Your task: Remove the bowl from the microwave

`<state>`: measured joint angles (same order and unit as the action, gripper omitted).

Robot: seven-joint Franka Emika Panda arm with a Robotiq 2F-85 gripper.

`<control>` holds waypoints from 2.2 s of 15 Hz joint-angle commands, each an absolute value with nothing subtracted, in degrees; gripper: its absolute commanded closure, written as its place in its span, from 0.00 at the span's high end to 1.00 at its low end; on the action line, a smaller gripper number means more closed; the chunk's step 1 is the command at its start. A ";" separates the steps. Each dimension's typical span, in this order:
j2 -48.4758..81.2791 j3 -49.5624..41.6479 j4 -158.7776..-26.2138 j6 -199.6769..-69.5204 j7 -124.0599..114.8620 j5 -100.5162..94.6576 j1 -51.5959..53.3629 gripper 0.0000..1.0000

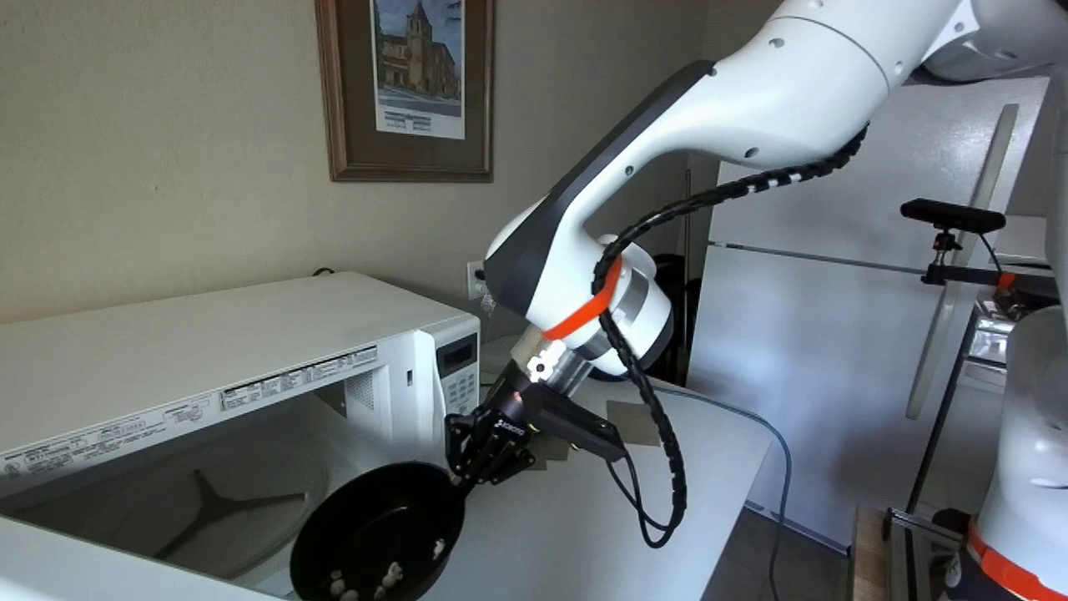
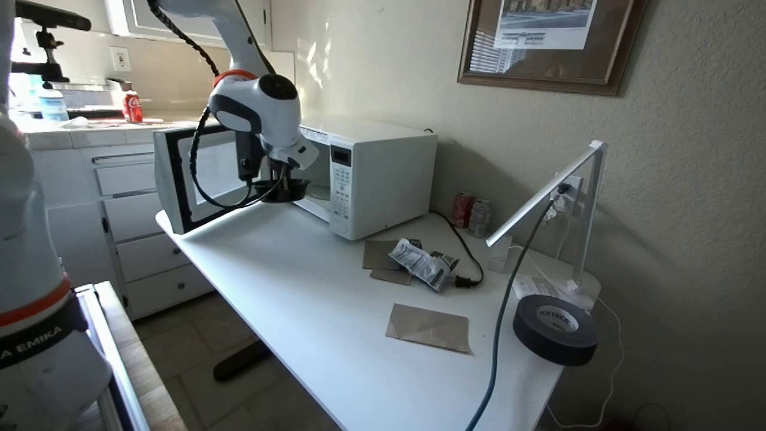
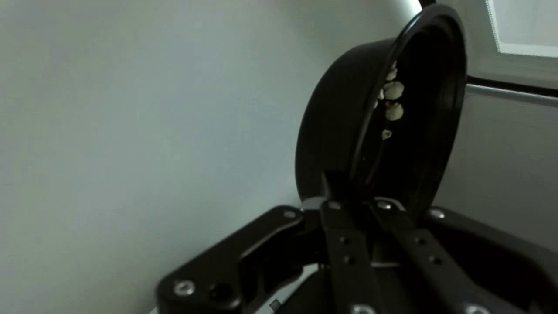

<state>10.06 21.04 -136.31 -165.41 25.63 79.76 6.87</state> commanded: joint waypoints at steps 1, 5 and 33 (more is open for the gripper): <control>3.13 20.19 -144.29 -160.78 29.39 81.18 4.50 0.02; 1.48 18.00 -148.71 -160.11 31.74 81.26 2.16 0.02; -8.81 12.19 -153.31 -156.21 11.82 50.26 2.53 1.00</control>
